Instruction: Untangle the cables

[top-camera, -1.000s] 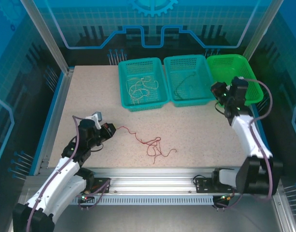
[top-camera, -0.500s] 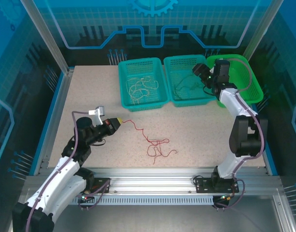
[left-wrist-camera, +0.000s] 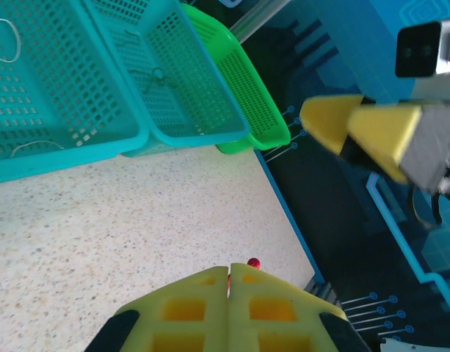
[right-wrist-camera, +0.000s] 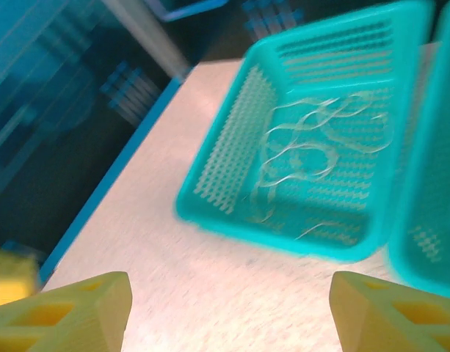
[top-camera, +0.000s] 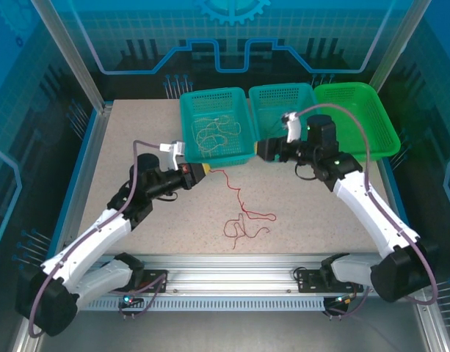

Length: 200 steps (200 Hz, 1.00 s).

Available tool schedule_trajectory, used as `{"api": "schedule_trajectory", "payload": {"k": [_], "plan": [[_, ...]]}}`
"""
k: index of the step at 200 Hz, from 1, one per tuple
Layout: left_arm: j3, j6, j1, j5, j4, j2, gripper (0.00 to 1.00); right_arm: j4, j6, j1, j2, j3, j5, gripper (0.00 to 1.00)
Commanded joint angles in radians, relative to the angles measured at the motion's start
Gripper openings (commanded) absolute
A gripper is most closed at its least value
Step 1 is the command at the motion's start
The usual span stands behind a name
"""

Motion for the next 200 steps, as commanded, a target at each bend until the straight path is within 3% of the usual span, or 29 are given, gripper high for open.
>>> {"api": "schedule_trajectory", "payload": {"k": [1,24,49,90,105,139,153,200], "plan": [[0.049,0.033,-0.029,0.010,0.061,0.032,0.00,-0.119,-0.119,0.082,-0.027,-0.063,-0.079,0.70],[0.062,0.033,-0.044,0.009,0.078,0.052,0.00,-0.064,-0.109,0.165,-0.078,-0.167,-0.027,0.70],[0.059,0.024,-0.050,0.003,0.098,0.058,0.00,0.025,-0.073,0.190,-0.089,-0.284,-0.075,0.70],[0.058,0.018,-0.052,0.010,0.106,0.056,0.00,0.066,-0.083,0.239,-0.039,-0.315,-0.065,0.63],[0.055,0.017,-0.053,0.005,0.105,0.053,0.00,0.098,-0.066,0.240,-0.016,-0.319,-0.067,0.51],[0.046,0.031,-0.053,-0.017,0.087,0.034,0.00,0.113,-0.039,0.241,-0.010,-0.329,-0.022,0.09],[0.037,0.042,-0.055,-0.026,0.082,0.022,0.00,0.106,-0.033,0.241,-0.030,-0.337,0.009,0.00],[0.023,0.064,-0.057,0.032,0.130,0.001,0.59,0.078,-0.037,0.205,-0.107,-0.324,0.217,0.00]]}}
